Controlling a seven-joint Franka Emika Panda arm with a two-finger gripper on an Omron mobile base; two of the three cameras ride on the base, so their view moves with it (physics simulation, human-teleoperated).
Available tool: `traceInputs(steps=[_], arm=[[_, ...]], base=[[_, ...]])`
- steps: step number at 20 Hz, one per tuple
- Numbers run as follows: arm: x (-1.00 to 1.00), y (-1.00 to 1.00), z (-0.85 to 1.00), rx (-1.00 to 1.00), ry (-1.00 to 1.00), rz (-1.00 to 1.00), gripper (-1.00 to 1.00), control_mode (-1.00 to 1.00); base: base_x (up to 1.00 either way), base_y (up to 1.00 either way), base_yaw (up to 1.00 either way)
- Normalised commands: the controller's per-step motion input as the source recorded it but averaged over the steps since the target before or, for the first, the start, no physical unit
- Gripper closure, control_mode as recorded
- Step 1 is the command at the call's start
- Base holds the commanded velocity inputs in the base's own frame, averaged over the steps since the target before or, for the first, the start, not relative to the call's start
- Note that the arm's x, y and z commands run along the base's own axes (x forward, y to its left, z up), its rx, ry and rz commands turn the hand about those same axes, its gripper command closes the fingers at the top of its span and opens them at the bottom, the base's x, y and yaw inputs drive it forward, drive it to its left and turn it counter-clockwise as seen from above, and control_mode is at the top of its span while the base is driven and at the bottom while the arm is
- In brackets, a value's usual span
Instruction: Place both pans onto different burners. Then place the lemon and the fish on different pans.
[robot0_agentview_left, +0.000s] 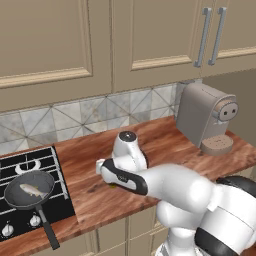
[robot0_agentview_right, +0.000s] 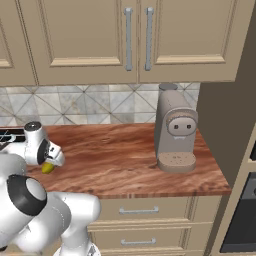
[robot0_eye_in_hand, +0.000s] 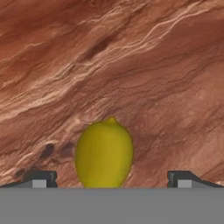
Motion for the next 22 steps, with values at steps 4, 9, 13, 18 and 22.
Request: traceInputs(steps=[4,9,13,18,22], arm=[[0.23,0.10,-0.23,0.00,0.01,0.00,-1.00,-1.00],[0.21,0.14,-0.29,0.00,0.03,0.00,-1.00,-1.00],[0.13,0.15,-0.31,0.00,0.05,0.00,1.00,-1.00],[0.01,-0.01,-0.10,0.00,0.03,-0.01,1.00,-1.00],[-0.01,-0.14,0.26,0.01,0.00,0.00,1.00,-1.00]], base=[[0.00,0.00,0.00],[0.00,0.00,0.00],[0.00,0.00,0.00],[0.00,0.00,0.00],[0.00,0.00,0.00]])
